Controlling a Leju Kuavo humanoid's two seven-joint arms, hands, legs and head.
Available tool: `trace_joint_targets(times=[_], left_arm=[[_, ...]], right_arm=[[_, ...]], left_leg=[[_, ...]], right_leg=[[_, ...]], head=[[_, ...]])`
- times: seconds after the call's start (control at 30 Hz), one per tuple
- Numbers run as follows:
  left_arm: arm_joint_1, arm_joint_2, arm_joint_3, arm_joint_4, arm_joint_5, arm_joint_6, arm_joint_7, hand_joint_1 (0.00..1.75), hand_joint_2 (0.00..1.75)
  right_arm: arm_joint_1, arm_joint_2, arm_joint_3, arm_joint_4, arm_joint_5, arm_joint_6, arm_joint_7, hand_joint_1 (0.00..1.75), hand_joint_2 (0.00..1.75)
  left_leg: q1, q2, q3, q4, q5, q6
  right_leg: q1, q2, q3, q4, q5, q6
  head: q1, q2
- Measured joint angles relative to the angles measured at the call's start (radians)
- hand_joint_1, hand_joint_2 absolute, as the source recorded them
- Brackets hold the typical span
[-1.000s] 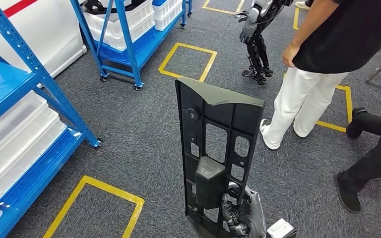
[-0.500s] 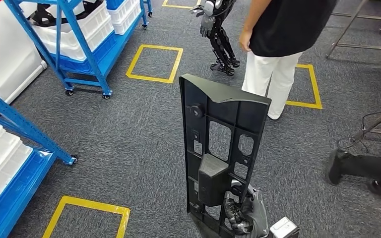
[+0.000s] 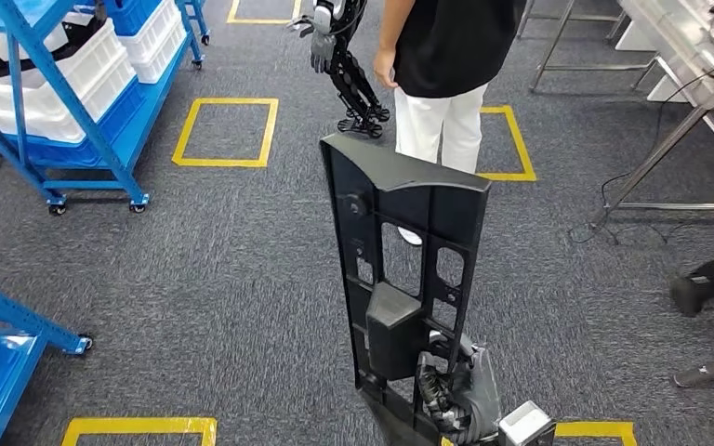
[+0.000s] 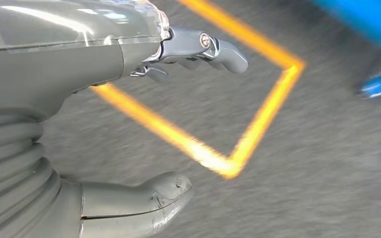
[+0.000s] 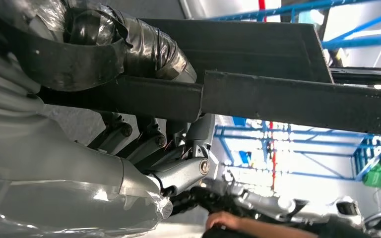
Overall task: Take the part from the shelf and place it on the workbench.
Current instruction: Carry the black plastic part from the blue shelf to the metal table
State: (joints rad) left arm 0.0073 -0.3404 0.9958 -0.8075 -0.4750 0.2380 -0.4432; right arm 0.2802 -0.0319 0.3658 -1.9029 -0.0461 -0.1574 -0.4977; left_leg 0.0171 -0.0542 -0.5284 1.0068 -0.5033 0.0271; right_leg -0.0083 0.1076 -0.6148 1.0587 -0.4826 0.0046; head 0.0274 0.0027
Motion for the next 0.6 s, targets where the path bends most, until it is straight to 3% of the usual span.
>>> trace_joint_targets(times=[0.07, 0.1, 0.17, 0.2, 0.27, 0.33, 0.4, 0.43, 0.47, 0.5, 0.53, 0.6], left_arm=[[-0.030, -0.002, -0.005, 0.023, 0.022, 0.028, -0.015, 0.00, 1.75], [-0.039, -0.002, -0.009, 0.037, 0.037, 0.040, -0.019, 0.00, 1.75], [-0.052, -0.002, -0.018, 0.070, 0.067, 0.061, -0.026, 0.00, 1.75], [-0.058, -0.001, -0.023, 0.087, 0.080, 0.071, -0.032, 0.00, 1.75], [-0.071, -0.001, -0.031, 0.120, 0.101, 0.086, -0.045, 0.00, 1.75], [-0.082, 0.000, -0.037, 0.147, 0.116, 0.095, -0.058, 0.00, 1.75], [-0.089, 0.002, -0.042, 0.166, 0.123, 0.100, -0.064, 0.00, 1.75], [-0.091, 0.003, -0.045, 0.175, 0.127, 0.102, -0.067, 0.00, 1.75], [-0.094, 0.004, -0.048, 0.183, 0.133, 0.104, -0.072, 0.00, 1.75], [-0.097, 0.006, -0.051, 0.191, 0.141, 0.107, -0.077, 0.00, 1.75], [-0.101, 0.007, -0.053, 0.200, 0.150, 0.110, -0.083, 0.00, 1.75], [-0.105, 0.013, -0.055, 0.218, 0.175, 0.115, -0.096, 0.00, 1.75]], right_arm=[[-0.015, 0.001, 0.006, 0.001, -0.031, -0.008, 0.003, 1.75, 1.75], [-0.022, 0.001, 0.009, 0.002, -0.047, -0.016, 0.002, 1.75, 1.75], [-0.029, 0.002, 0.012, 0.006, -0.067, -0.034, 0.003, 1.75, 1.75], [-0.030, 0.002, 0.012, 0.008, -0.070, -0.043, 0.003, 1.75, 1.75], [-0.030, 0.001, 0.012, 0.010, -0.069, -0.055, 0.002, 1.75, 1.75], [-0.032, 0.001, 0.013, 0.009, -0.067, -0.062, 0.001, 1.75, 1.75], [-0.033, 0.001, 0.013, 0.008, -0.066, -0.066, 0.001, 1.75, 1.75], [-0.033, 0.001, 0.013, 0.008, -0.065, -0.066, 0.000, 1.75, 1.75], [-0.033, 0.001, 0.013, 0.007, -0.065, -0.068, 0.000, 1.75, 1.75], [-0.032, 0.001, 0.013, 0.007, -0.065, -0.069, 0.000, 1.75, 1.75], [-0.033, 0.001, 0.013, 0.006, -0.065, -0.072, -0.001, 1.75, 1.75], [-0.034, 0.002, 0.014, 0.004, -0.063, -0.082, -0.001, 1.75, 1.75]], left_leg=[[-0.002, 0.030, 0.002, -0.008, 0.006, 0.010], [-0.005, 0.047, 0.002, -0.009, 0.006, 0.012], [-0.008, 0.081, 0.001, -0.008, 0.004, 0.013], [-0.008, 0.097, 0.002, -0.008, 0.002, 0.012], [-0.009, 0.124, 0.006, -0.008, -0.002, 0.009], [-0.012, 0.146, 0.013, -0.008, -0.008, 0.002], [-0.015, 0.164, 0.018, -0.008, -0.013, -0.007], [-0.016, 0.173, 0.021, -0.008, -0.015, -0.011], [-0.016, 0.178, 0.023, -0.008, -0.019, -0.015], [-0.015, 0.167, 0.022, -0.001, -0.028, -0.019], [-0.013, 0.143, 0.013, 0.025, -0.047, -0.023], [-0.010, 0.084, -0.037, 0.137, -0.108, -0.026]], right_leg=[[0.003, -0.068, -0.040, 0.084, -0.051, 0.006], [0.002, -0.088, -0.071, 0.148, -0.083, 0.010], [-0.002, -0.099, -0.117, 0.242, -0.114, 0.016], [-0.004, -0.102, -0.116, 0.242, -0.103, 0.017], [-0.004, -0.119, -0.056, 0.133, -0.040, 0.016], [0.005, -0.164, 0.013, 0.008, 0.000, 0.005], [0.014, -0.185, 0.031, -0.031, 0.001, -0.006], [0.015, -0.173, 0.029, -0.033, 0.003, -0.009], [0.013, -0.161, 0.030, -0.036, 0.005, -0.013], [0.010, -0.150, 0.032, -0.041, 0.007, -0.018], [0.006, -0.138, 0.034, -0.046, 0.010, -0.024], [0.003, -0.116, 0.037, -0.050, 0.012, -0.033]], head=[[0.000, 0.000], [0.000, 0.000], [0.000, 0.000], [0.000, 0.000], [0.000, 0.000], [0.000, 0.000], [0.000, 0.000], [0.000, 0.000], [0.000, 0.000], [0.000, 0.000], [0.000, 0.000], [0.000, 0.000]])
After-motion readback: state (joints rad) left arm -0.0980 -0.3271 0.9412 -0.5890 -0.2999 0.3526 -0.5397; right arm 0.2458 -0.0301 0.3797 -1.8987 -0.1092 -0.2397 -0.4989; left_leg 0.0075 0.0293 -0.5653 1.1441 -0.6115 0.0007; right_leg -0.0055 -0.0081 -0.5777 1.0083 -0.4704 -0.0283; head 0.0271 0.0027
